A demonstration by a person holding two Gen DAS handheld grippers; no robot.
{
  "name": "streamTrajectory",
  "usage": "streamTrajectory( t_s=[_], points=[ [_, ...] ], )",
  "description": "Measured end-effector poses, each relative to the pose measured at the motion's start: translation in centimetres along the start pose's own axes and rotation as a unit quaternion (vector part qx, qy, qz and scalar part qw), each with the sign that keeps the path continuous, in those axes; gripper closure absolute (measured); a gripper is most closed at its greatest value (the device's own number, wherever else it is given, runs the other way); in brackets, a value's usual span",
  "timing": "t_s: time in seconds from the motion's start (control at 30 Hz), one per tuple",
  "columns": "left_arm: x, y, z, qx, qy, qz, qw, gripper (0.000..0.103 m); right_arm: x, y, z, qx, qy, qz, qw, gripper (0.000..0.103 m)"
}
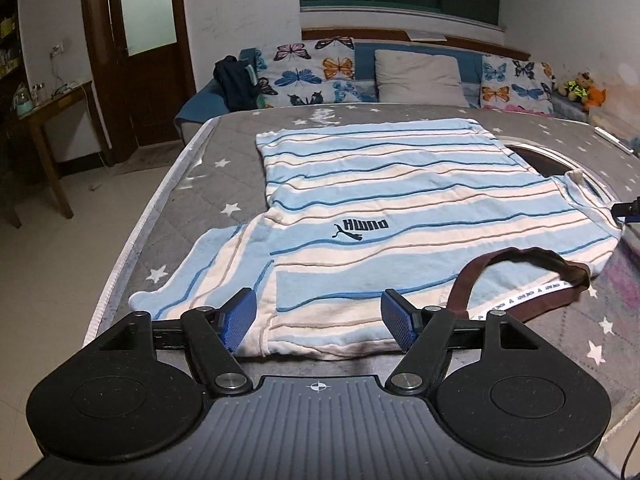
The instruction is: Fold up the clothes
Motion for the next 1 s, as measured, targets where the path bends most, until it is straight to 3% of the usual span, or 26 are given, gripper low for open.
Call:
streamTrajectory(
  t_s=[0.07, 0.1, 0.13, 0.23, 0.37, 0.6, 0.73, 1.0],
  points=[
    [0.1, -0.2, -0.2, -0.005, 0.002, -0.004, 1.0000, 0.031, 0.3, 0.0, 0.0, 0.001, 0.000, -0.002, 1.000, 0.070],
    [0.1, -0.3, -0.3, -0.006, 0.003, -0.005, 1.0000, 0.031, 0.4, -0.1, 0.0, 0.002, -0.001, -0.002, 1.000, 0.083],
    [0.1, -0.4, -0.4, -0.007, 0.005, -0.005, 1.0000, 0.031, 0.5, -0.1, 0.0, 0.001, -0.002, -0.002, 1.000, 0.087],
    [0.0, -0.6, -0.8, -0.009, 0.009, -0.005, 0.9999, 0.031, -0.2, 0.5, -0.7, -0.013, -0.001, 0.015, 1.000, 0.092],
    [-0.3, -0.4, -1.5, -0.020, 0.012, -0.006, 0.9997, 0.031, -1.3, 1.3, -2.2, -0.035, 0.010, 0.035, 0.999, 0.094],
    [-0.6, -0.4, -2.5, -0.036, 0.019, -0.004, 0.9991, 0.031, -3.1, 2.4, -8.2, -0.090, 0.072, 0.056, 0.992, 0.094],
    [-0.7, -0.4, -3.2, -0.046, 0.024, -0.003, 0.9987, 0.030, -2.5, 1.4, -12.6, -0.131, 0.110, 0.040, 0.984, 0.094],
    [-0.9, -0.7, -4.3, -0.062, 0.031, -0.005, 0.9976, 0.030, 0.4, -2.1, -16.4, -0.179, 0.135, -0.020, 0.974, 0.094]
  ],
)
Point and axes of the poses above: each gripper's, at about its wrist camera, not at the fingertips, and x roughly the way its jaws point, z to its right, y to its top, the point moved 10 cm from there along x, roughly the way its jaws point, and after that the axes turned 2 degrees about -y, right-handed, at the moved point
